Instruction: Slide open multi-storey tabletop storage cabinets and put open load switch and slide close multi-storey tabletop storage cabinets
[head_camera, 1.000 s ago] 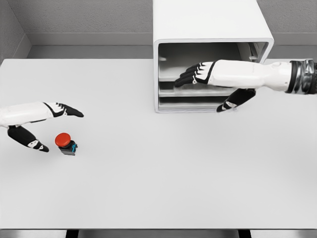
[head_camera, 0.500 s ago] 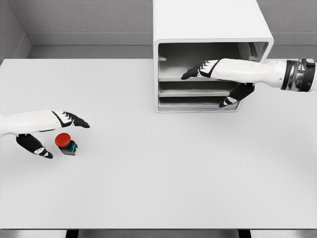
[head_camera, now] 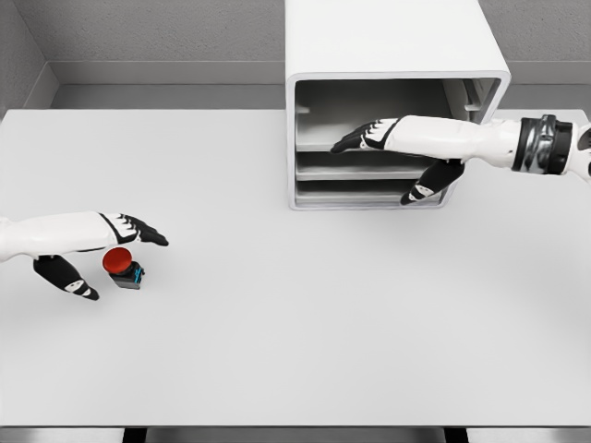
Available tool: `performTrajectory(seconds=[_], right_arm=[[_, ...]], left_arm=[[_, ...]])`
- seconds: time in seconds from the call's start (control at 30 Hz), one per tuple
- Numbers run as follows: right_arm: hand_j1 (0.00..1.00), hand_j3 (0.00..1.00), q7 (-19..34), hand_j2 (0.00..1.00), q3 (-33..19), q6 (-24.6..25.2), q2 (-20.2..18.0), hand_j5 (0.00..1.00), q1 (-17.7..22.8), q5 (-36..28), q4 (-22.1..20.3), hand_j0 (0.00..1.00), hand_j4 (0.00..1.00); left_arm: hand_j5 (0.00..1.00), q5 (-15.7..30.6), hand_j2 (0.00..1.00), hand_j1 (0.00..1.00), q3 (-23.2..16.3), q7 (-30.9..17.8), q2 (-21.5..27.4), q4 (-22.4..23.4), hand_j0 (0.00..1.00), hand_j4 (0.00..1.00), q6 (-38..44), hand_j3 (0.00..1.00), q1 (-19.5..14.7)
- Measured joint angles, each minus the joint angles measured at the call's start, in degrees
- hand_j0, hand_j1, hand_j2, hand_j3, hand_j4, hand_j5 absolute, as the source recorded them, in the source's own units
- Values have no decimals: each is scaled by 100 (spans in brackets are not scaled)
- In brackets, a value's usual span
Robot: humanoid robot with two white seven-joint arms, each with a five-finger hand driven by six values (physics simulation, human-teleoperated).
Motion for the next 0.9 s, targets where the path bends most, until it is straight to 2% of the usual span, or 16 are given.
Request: performTrajectory(seconds=[0.2,0.27,0.37,0.9], right_arm=[[100,100,8,100,-1,0,102,100,9,4,262,100,100],[100,100,9,100,3,0,137,100,9,4,320,100,100],[100,100,11,100,11,0,170,100,26,10,410,100,100],[100,100,-1,100,16,48,212,100,211,-72,497,100,100]], left_arm=[[100,-29,100,100,0,-2,-90,7,100,100,0,100,-9],[88,-35,88,88,0,-7,-104,19,88,88,0,88,-9],[81,-110,81,81,0,-10,-129,26,81,81,0,81,-9],[83,-258,83,83,5,-11,-175,203,83,83,1,83,53]])
